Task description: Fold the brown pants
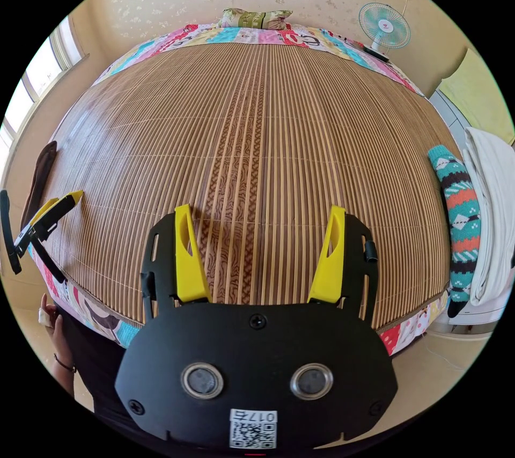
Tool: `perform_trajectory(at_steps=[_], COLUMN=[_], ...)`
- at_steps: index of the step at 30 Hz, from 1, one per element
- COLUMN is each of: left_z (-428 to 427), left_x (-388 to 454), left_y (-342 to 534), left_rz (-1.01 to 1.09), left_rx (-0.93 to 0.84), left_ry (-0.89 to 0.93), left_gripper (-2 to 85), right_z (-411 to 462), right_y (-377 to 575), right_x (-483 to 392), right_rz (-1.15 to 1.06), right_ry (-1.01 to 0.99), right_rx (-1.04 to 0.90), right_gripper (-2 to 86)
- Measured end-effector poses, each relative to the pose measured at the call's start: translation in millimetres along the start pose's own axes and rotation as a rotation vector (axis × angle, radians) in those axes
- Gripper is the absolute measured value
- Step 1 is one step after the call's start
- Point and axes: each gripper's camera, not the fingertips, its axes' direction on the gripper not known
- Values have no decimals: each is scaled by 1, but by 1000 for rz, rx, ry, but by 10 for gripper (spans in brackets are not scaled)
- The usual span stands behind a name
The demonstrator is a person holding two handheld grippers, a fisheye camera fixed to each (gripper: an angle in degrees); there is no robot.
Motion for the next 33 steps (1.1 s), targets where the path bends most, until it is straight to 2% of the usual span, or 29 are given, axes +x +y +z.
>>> perform_trajectory(at_steps=[33], left_z=[19], left_x=[-15], left_y=[-16], left_rz=[-1], left_rx=[2], left_ry=[-1], left_gripper=[294], right_z=[-4], right_y=[-32], right_x=[-19], right_rz=[0], right_ry=[0], right_rx=[1], right_gripper=[321])
